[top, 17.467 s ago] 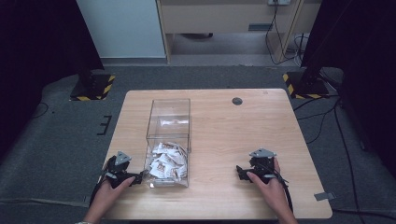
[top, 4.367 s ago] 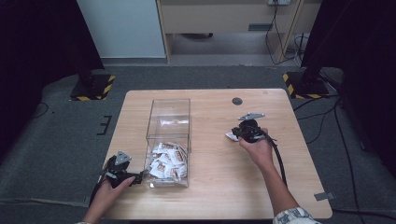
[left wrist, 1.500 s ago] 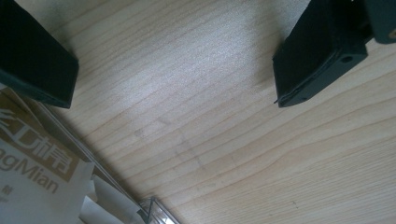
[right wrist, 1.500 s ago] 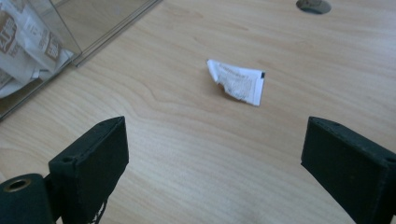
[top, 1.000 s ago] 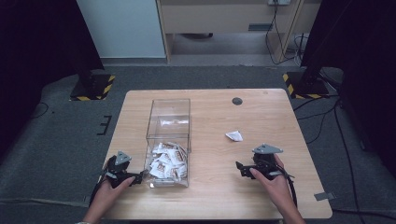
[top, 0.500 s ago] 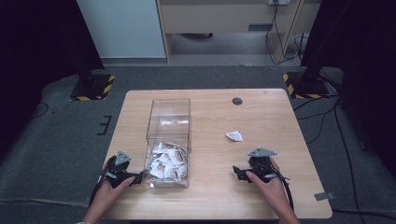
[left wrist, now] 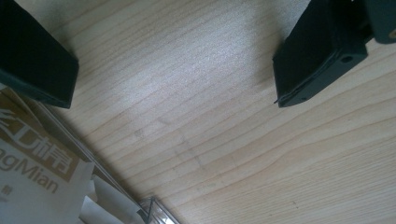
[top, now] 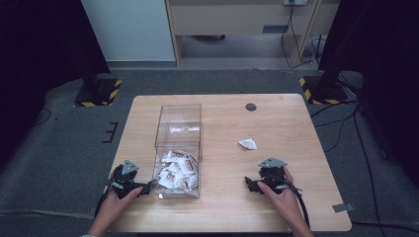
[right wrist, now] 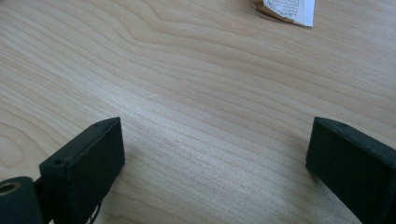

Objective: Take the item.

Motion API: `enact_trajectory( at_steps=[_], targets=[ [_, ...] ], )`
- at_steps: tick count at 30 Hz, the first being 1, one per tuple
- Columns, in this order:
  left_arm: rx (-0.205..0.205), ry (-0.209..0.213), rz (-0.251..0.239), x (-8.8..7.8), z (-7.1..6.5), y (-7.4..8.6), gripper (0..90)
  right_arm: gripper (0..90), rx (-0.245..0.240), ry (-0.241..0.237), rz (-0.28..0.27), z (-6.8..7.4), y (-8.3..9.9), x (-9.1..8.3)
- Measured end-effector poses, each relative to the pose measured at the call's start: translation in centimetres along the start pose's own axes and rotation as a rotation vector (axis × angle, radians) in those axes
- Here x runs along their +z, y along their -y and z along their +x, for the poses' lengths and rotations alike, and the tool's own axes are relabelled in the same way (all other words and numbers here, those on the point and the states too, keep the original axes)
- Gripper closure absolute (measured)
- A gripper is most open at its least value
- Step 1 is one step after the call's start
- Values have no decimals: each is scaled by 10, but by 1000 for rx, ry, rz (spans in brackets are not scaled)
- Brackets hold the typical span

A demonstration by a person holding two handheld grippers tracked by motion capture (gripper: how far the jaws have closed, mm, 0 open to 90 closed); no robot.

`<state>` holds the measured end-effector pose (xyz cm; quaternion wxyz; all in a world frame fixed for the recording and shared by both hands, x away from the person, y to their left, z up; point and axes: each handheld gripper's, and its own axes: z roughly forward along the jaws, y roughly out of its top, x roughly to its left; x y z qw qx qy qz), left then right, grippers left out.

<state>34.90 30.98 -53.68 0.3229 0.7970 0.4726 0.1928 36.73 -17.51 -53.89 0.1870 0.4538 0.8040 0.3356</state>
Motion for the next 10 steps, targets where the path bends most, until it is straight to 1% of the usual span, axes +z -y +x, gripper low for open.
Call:
enact_trajectory(
  at_steps=[4,7,10],
  targets=[
    [0,0,0,0,0,0,0,29,7,4,3,1,1,-1],
    [0,0,0,0,0,0,0,31,1,5,0,0,3,-3],
    [0,0,0,0,0,0,0,31,10,6,-1,0,4,-4]
  ],
)
